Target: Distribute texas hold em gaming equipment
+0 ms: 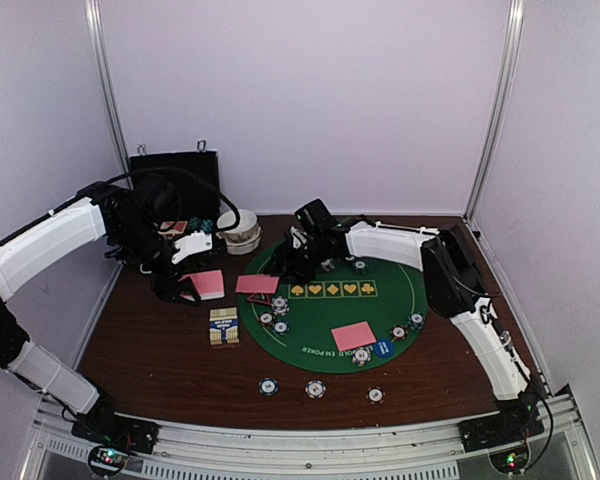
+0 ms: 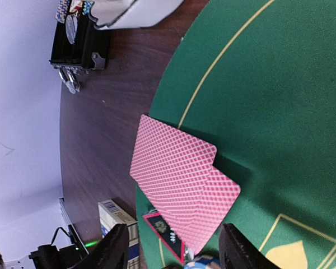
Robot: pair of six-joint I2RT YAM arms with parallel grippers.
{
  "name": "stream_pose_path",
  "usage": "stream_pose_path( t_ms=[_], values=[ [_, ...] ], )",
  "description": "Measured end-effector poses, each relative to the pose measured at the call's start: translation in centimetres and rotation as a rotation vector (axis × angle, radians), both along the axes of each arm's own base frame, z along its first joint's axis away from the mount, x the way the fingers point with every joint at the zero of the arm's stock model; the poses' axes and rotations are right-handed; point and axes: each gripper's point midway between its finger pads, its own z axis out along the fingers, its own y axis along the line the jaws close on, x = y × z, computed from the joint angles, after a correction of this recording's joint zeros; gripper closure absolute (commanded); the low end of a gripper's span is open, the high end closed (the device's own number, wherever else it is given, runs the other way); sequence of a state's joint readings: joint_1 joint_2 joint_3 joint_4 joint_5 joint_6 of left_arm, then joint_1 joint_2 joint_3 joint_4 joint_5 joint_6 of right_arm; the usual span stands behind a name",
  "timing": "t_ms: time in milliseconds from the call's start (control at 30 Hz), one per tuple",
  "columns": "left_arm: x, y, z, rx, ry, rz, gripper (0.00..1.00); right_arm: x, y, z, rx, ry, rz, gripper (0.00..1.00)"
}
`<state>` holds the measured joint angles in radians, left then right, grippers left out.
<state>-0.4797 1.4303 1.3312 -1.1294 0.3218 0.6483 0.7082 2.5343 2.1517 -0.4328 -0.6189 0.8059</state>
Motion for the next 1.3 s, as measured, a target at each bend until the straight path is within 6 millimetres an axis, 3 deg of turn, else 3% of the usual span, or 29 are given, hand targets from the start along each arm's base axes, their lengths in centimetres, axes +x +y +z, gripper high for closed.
stream_pose_path(
  t_ms=[100,233,333,433,500,700,800,1033,1300],
  values=[
    [0.0,0.0,0.0,0.000,0.000,0.000,1.00,0.0,-0.6,2.6,-0.007,-0.054,0.000,0.34],
    [0.0,0.0,0.0,0.000,0.001,0.000,1.00,-0.8,-1.5,8.0,0.037,-0.127,-0.002,0.22],
    [0.0,0.0,0.0,0.000,0.001,0.000,1.00,-2.1,-1.8,12.0,0.107,-0.172,0.000,0.17],
    [0.0,0.0,0.0,0.000,0.001,0.000,1.00,-3.6,-1.6,14.4,0.189,-0.192,0.009,0.14],
    [0.0,0.0,0.0,0.000,0.001,0.000,1.00,-5.1,-0.7,14.8,0.240,-0.179,0.029,0.13],
    [0.0,0.0,0.0,-0.001,0.000,0.000,1.00,-10.6,2.6,12.9,0.338,-0.065,0.103,0.13],
    [0.0,0.0,0.0,-0.001,0.000,0.000,1.00,-12.8,3.9,13.1,0.383,-0.028,0.136,0.12],
    [0.1,-0.1,0.2,-0.006,-0.001,-0.001,1.00,-14.6,5.6,15.6,0.485,-0.017,0.176,0.12],
    [0.3,-0.4,0.8,-0.022,-0.011,-0.004,1.00,-15.7,6.7,16.3,0.521,0.009,0.208,0.12]
  ],
)
